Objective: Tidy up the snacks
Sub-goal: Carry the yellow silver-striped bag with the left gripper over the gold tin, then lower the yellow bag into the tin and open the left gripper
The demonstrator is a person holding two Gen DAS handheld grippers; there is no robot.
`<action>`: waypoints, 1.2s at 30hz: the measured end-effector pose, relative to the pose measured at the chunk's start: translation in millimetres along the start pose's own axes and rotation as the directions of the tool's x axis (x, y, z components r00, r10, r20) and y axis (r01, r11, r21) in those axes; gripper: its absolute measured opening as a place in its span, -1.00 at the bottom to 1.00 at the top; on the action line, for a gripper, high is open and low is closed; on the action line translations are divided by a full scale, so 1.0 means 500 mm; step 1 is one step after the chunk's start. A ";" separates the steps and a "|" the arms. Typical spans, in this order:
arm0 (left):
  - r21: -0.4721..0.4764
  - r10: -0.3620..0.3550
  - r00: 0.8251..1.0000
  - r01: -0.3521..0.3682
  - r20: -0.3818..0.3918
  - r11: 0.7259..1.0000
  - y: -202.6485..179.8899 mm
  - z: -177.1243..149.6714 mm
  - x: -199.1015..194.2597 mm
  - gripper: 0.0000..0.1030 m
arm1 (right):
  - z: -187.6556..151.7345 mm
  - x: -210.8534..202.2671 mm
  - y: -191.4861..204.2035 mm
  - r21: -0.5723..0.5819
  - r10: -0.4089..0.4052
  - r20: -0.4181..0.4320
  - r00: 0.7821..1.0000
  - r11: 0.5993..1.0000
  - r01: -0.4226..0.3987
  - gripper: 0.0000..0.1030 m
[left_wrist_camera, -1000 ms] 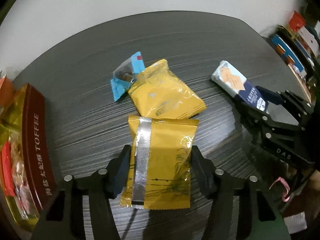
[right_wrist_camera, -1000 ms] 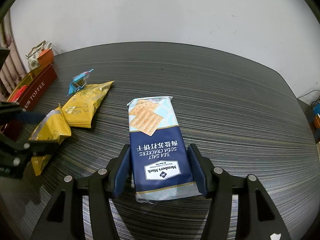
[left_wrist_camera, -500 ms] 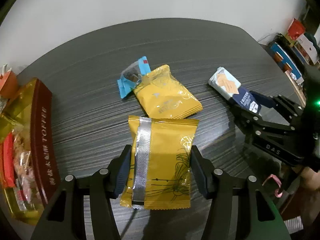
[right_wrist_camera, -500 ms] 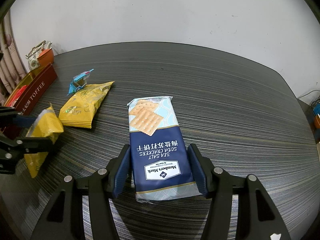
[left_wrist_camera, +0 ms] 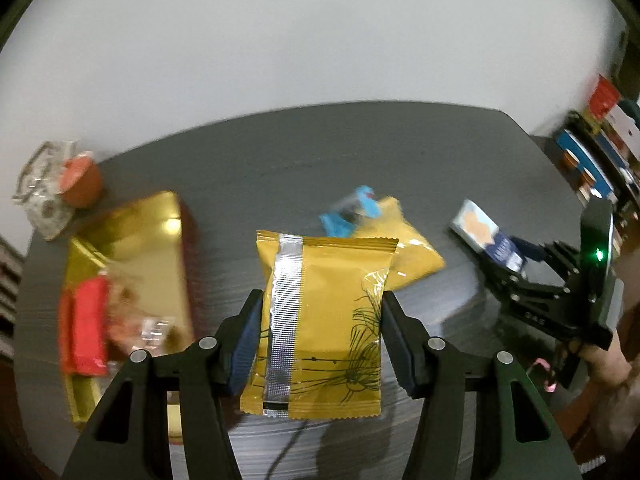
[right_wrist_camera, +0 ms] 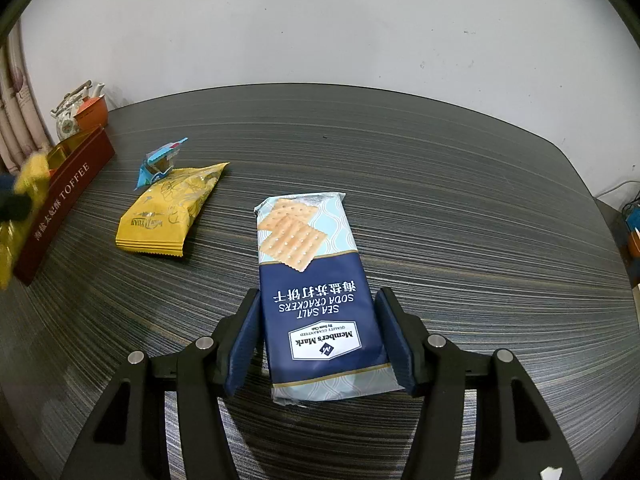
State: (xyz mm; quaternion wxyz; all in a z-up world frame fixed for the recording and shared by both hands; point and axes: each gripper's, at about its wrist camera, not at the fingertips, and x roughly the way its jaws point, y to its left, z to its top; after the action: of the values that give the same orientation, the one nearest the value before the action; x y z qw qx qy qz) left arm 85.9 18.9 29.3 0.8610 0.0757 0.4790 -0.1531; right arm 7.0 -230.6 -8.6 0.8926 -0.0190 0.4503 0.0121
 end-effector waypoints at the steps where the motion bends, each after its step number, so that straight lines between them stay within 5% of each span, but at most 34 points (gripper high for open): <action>1: -0.015 0.013 1.000 -0.012 0.007 1.000 0.018 0.002 -0.007 0.11 | 0.001 0.002 0.004 -0.001 0.000 0.000 1.000 1.000 0.000 0.06; 13: -0.179 0.161 0.987 -0.155 0.020 0.972 0.229 0.013 -0.047 0.12 | -0.001 0.004 0.007 -0.003 -0.003 0.000 1.000 1.000 0.003 0.06; 36: -0.318 0.240 0.951 -0.292 -0.193 0.902 0.462 0.056 0.097 0.12 | -0.001 0.006 0.009 -0.004 -0.006 -0.001 1.000 1.000 0.006 0.06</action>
State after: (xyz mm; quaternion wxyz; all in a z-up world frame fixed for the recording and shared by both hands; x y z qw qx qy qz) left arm 210.3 219.2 -0.7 0.8355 0.0008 0.5465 0.0580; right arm 8.3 -225.9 -11.3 0.8924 -0.0222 0.4506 0.0105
